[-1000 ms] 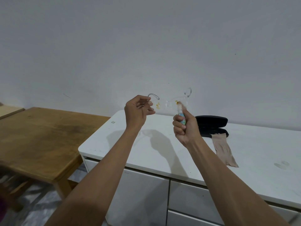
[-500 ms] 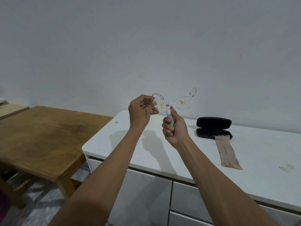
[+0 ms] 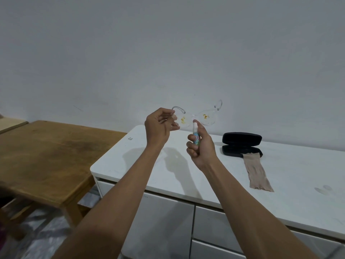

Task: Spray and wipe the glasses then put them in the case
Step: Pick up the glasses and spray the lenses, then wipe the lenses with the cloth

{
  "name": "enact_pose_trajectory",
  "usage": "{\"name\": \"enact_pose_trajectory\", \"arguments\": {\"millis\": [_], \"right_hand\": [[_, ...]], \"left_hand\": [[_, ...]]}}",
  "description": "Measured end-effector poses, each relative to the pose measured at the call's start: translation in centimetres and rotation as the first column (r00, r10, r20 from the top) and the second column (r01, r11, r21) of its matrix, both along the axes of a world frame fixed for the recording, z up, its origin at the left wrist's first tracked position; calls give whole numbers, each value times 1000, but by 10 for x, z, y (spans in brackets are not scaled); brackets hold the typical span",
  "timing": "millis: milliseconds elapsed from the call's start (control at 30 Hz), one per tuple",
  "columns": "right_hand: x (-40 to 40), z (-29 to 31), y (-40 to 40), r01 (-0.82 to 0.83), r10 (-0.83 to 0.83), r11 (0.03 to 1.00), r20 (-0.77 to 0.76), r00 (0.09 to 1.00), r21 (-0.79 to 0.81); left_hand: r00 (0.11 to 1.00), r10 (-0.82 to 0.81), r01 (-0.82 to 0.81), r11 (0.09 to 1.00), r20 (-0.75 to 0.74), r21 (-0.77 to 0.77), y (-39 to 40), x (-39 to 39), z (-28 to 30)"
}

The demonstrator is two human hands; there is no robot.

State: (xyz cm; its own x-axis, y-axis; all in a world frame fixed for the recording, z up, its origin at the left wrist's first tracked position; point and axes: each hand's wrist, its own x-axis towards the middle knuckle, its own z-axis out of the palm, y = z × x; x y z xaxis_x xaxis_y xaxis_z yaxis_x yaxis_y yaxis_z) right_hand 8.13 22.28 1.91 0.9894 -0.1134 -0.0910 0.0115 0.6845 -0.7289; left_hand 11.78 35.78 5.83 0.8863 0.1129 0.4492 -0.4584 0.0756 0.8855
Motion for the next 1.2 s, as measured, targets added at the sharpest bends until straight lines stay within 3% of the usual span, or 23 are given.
{"name": "enact_pose_trajectory", "arguments": {"millis": [167,333,500,700,867,1200], "right_hand": [[-15,-6,-37,272,-291,888,5,957,-371],[-46,-22,-108,470,-473,524,216,854,-711],[-90,-29,-185,662,-741,321,256,621,-677],[-146,-38,-247,684,-918,85,209,336,-724],[-185,-50,-277,634,-953,44,158,258,-772],[-205,-77,-294,512,-956,72,88,280,-856]], "left_hand": [[1000,-2,2,1000,-1,-8,-5,2,-6],[1000,-17,17,1000,-19,-6,-21,4,-17],[999,-40,40,999,-36,11,-46,4,-30],[994,-99,100,995,-43,22,-84,-4,-40],[988,-140,143,989,-67,36,-114,-16,-46],[982,-164,170,984,-88,57,-139,-23,-52]]}}
